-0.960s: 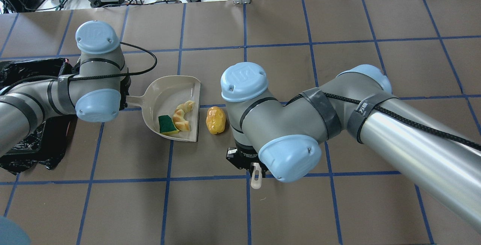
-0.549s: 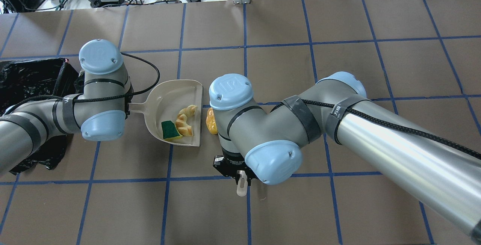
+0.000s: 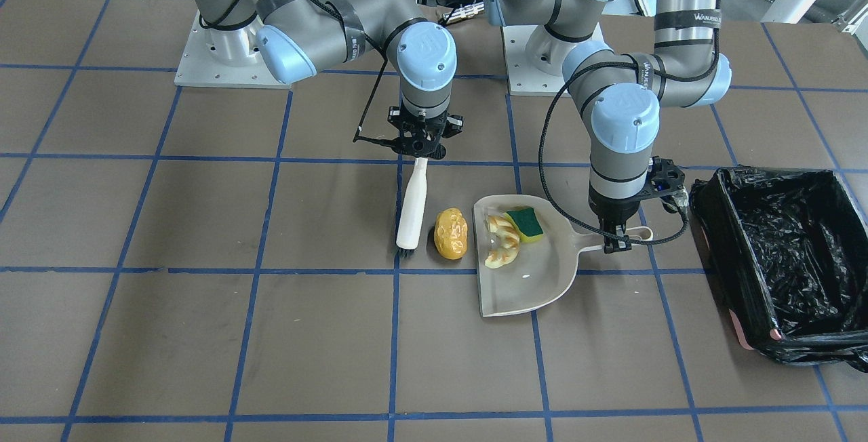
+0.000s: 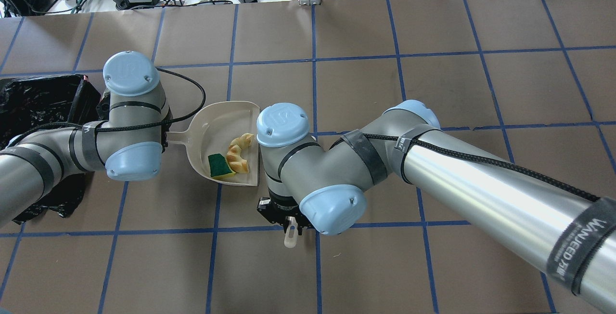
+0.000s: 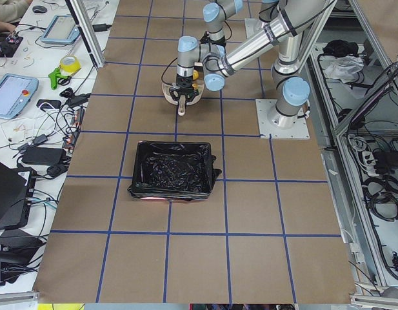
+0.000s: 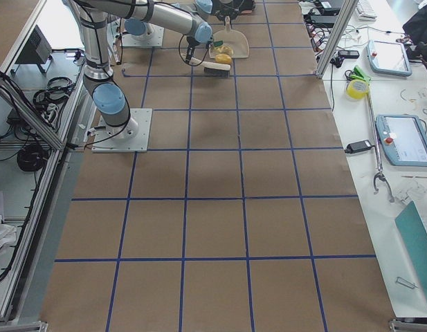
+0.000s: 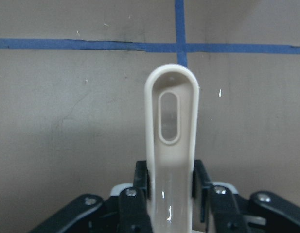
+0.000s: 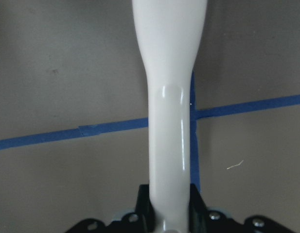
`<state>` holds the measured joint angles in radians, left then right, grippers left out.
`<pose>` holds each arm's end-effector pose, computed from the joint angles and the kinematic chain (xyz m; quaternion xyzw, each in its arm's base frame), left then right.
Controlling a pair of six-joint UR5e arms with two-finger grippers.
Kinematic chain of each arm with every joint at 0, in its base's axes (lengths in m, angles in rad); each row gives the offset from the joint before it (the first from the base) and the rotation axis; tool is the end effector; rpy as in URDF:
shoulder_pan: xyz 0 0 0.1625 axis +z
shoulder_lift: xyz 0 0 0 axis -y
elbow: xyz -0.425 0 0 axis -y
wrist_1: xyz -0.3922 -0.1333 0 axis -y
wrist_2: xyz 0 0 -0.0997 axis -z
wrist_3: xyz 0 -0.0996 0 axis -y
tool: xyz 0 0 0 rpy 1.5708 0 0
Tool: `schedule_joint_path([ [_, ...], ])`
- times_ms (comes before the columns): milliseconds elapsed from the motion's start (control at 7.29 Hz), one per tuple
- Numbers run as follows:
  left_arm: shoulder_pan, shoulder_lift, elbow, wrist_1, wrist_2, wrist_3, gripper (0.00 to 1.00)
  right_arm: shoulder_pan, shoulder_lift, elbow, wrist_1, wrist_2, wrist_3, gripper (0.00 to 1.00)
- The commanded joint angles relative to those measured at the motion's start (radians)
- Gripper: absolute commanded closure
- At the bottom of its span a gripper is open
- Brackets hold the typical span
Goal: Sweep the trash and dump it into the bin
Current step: 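Sweep the yellow potato into the dustpan with the right gripper's brush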
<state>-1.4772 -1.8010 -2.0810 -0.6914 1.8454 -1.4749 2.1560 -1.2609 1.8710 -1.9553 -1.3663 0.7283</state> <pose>-0.0592 -0.5063 0.2306 -0.7047 0.6929 -0.1400 0.0614 0.4188 -0.3540 0.2252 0.0821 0.9851 0.1506 0.0120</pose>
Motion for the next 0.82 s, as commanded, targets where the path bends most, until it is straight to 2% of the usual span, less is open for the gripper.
schedule_joint_path([
  [0, 0.000, -0.003, 0.002, 0.000, 0.000, -0.002, 1.00, 0.007, 0.066, -0.083, -0.022, 0.067, 0.031, 0.96],
  [412, 0.000, -0.012, 0.002, 0.000, 0.002, -0.022, 1.00, 0.059, 0.187, -0.271, -0.017, 0.105, 0.080, 0.96],
  [686, 0.000, -0.014, 0.004, 0.000, 0.002, -0.021, 1.00, 0.065, 0.231, -0.323, -0.020, 0.134, 0.083, 0.96],
])
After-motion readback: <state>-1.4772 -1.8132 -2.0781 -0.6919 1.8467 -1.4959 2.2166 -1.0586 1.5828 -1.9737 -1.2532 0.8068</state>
